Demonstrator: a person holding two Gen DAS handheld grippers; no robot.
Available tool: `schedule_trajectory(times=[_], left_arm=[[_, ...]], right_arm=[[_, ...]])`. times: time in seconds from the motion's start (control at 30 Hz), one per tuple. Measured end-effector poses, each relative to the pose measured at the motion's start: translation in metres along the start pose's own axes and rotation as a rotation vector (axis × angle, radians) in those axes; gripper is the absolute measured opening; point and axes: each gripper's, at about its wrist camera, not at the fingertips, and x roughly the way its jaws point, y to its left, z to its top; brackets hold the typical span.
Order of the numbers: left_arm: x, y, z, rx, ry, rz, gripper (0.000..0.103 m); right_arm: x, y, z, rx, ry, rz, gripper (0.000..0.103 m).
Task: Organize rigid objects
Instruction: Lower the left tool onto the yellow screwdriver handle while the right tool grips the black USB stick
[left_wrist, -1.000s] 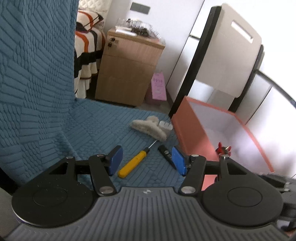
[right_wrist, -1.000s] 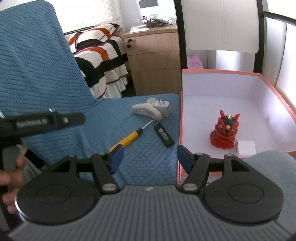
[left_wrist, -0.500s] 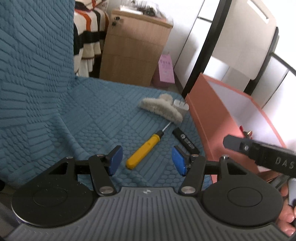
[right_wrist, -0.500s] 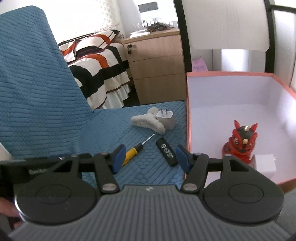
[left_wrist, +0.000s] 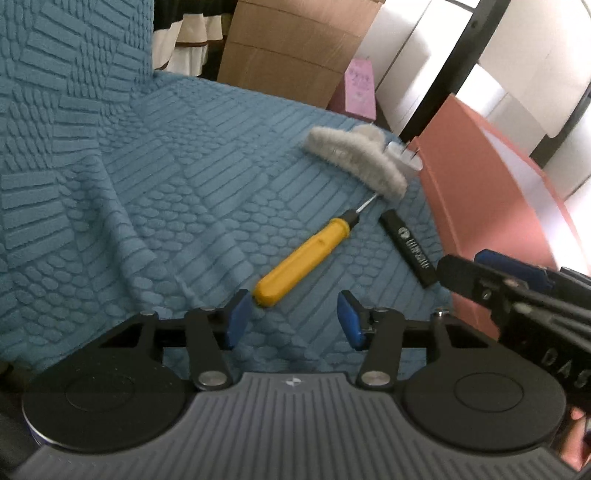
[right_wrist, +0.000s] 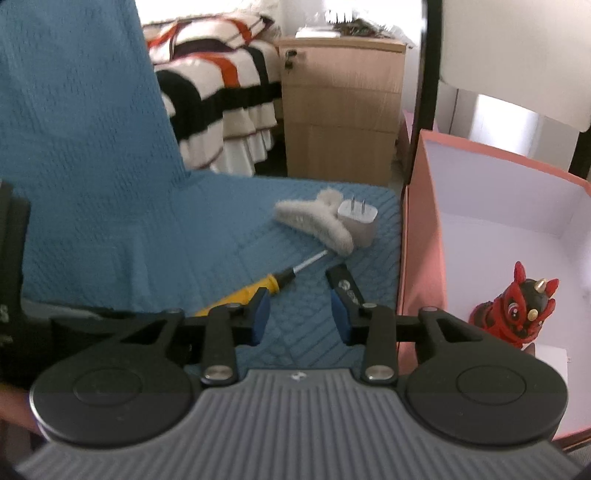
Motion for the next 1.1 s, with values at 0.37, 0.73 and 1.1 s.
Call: schedule_trajectory(times=[0.37,0.73,1.1], left_arm=[[0.008,0.0,-0.001,0.013,0.005,0.036,0.05],[0.01,-0.013,-0.007,0.118,-0.002,0.076,0.029],[0.007,-0.01,-0.008,0.098,0.006,0.068,0.023]], right_arm=[[0.048,0.004,0.016,-0.05,0.068,-0.129,0.039],[0.089,-0.008,0.031,0.005,0.167,-0.153,0.039],[0.107,-0.01,0.028,0.021,0.219,-0.166,0.04]])
